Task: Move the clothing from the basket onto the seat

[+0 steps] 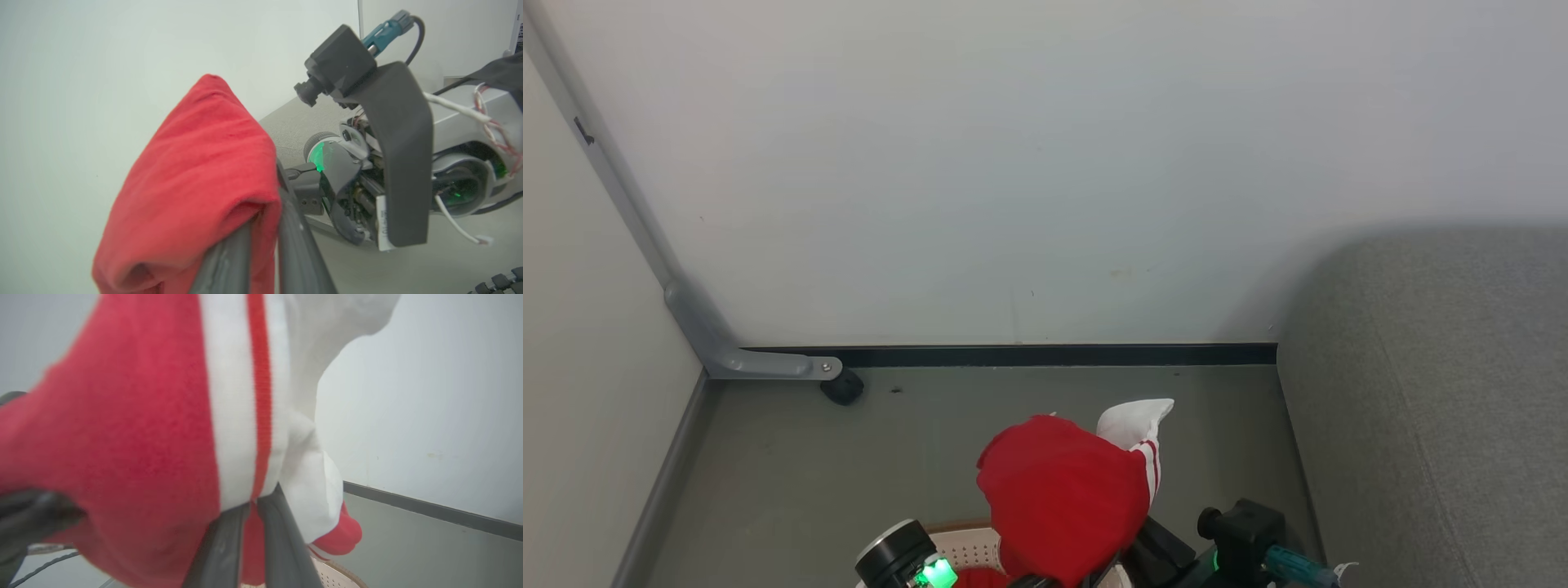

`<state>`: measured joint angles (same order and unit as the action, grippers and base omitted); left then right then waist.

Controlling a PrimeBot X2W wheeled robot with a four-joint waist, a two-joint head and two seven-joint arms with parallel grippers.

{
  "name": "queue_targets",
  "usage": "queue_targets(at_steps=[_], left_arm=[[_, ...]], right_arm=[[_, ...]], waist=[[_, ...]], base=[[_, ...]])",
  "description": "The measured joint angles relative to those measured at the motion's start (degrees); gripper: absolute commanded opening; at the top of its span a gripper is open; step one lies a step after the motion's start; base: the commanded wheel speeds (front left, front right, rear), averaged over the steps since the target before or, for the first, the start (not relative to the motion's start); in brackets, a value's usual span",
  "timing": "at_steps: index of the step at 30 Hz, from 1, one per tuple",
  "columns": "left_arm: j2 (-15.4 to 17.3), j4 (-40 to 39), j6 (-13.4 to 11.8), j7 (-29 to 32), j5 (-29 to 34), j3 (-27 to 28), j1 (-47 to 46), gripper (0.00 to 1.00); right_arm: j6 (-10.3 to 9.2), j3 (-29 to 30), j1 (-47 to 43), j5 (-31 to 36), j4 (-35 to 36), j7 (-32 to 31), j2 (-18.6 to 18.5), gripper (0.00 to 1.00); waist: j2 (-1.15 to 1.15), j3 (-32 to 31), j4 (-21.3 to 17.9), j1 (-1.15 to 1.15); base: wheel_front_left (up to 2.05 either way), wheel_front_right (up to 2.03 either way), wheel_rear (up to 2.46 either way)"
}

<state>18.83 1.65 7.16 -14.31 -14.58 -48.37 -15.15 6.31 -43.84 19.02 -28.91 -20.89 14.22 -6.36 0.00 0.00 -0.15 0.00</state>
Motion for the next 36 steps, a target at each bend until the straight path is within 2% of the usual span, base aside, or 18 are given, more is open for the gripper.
queue_targets(at_steps=[14, 15, 16, 27, 36], left_arm=[[-0.71, 0.02, 0.00, 0.00, -0.47, 0.32, 0.00, 0.00], [-0.75, 0.00, 0.00, 0.00, -0.47, 0.34, 0.00, 0.16], [-0.82, -0.08, 0.00, 0.00, -0.47, 0.46, 0.00, 1.00], [-0.97, 0.02, 0.00, -0.01, -0.51, 0.69, -0.01, 1.00], [-0.97, 0.14, 0.00, 0.00, -0.51, 1.70, 0.04, 1.00]], right_arm=[[-0.02, 5.93, -2.86, -0.55, 2.05, 0.01, 1.37, 0.00], [-0.01, 6.06, -3.21, -0.54, 2.08, 0.00, 1.47, 0.00], [-0.01, 6.17, -3.48, -0.53, 2.07, 0.00, 1.55, 0.00], [0.01, 10.39, -4.43, -0.30, 4.09, 0.00, 2.09, 0.00], [-0.21, 16.31, -5.72, -0.32, 6.60, 0.01, 2.52, 0.00]], waist=[[0.00, 0.05, 0.25, 0.00], [0.00, 0.04, 0.27, 0.00], [0.00, 0.03, 0.30, 0.00], [0.00, -0.14, 0.72, 0.00], [0.00, -0.14, 0.87, 0.00]], base=[[0.00, 0.00, 0.00], [0.00, 0.00, 0.00], [0.00, 0.00, 0.00], [0.00, 0.00, 0.00], [0.00, 0.00, 0.00]])
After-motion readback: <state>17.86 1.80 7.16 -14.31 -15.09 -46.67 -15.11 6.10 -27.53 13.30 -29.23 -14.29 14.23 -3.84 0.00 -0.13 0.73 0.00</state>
